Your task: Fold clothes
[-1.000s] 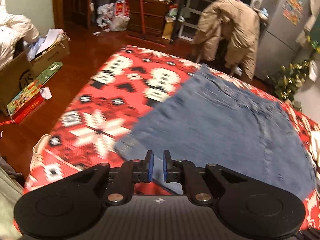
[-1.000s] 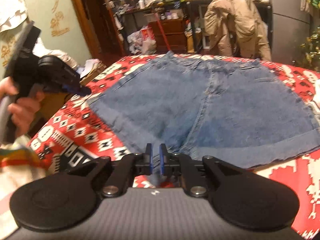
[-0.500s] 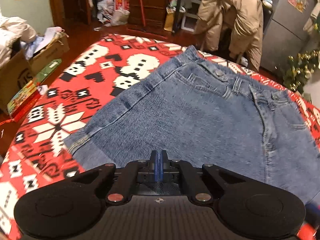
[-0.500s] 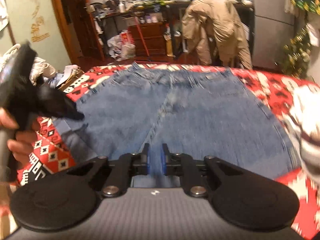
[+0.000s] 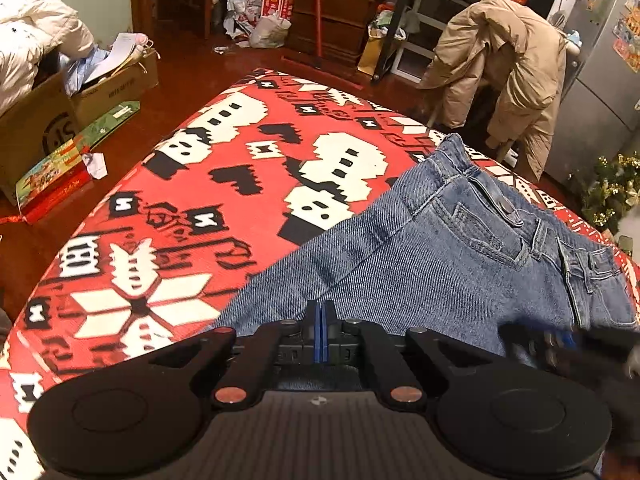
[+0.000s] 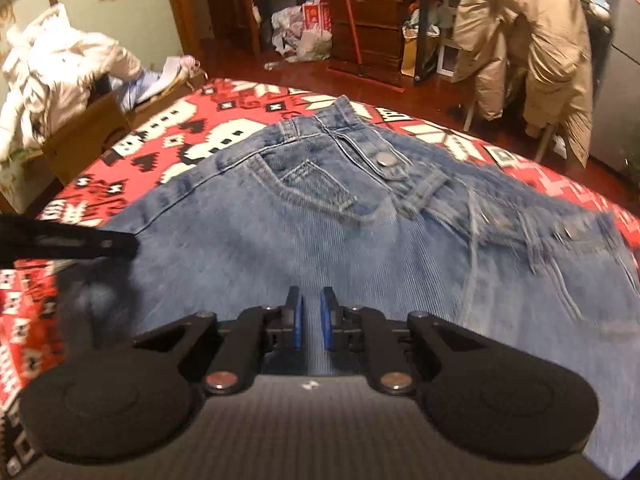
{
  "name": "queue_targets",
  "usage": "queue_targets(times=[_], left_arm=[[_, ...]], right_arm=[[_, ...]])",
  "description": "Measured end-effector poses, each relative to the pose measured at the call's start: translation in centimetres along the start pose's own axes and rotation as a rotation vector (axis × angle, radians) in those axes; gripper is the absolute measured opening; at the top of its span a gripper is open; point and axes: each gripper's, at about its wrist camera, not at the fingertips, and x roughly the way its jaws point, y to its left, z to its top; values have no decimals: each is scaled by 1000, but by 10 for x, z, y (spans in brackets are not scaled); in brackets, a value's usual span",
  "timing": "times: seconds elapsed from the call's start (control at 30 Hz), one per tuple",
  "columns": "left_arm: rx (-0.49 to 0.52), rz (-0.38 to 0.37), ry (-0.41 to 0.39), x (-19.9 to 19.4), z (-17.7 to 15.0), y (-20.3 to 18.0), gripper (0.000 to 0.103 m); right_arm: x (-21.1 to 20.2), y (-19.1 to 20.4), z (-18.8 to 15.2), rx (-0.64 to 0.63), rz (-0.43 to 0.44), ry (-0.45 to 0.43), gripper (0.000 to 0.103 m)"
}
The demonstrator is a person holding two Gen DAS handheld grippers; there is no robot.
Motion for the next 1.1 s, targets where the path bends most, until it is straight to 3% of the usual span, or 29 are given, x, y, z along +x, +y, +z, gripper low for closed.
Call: queue_targets(times=[0.2, 0.33, 0.43, 0.6, 0.73, 0.83, 0.93, 1.0, 1.1], left_arm=[[-38, 40, -4, -6, 2, 4, 4], [-72, 121, -7, -4, 6, 16, 5], [-93, 118, -1, -5, 7, 22, 5], [-107, 123, 3, -4, 8, 24, 5], [-177, 91, 11, -4, 11, 35, 4], [-192, 92, 5, -3, 11, 37, 3], [-176, 128, -7, -4, 9, 33, 3], [-183, 145, -9, -5, 8, 33, 3], [-217, 181, -6, -5, 8, 39, 3]], right_arm=[[33, -5, 34, -5, -19, -5, 9], [32, 0, 34, 2, 19, 8, 13], [39, 2, 38, 0, -3, -9, 12], [68, -9, 75, 38, -29, -15, 12], [64, -13, 92, 66, 47, -44, 12], [67, 2, 89, 0, 77, -39, 12], [83, 14, 87, -50, 65, -25, 10], [92, 10, 95, -23, 54, -45, 6], [102, 6, 108, -3, 32, -64, 8]])
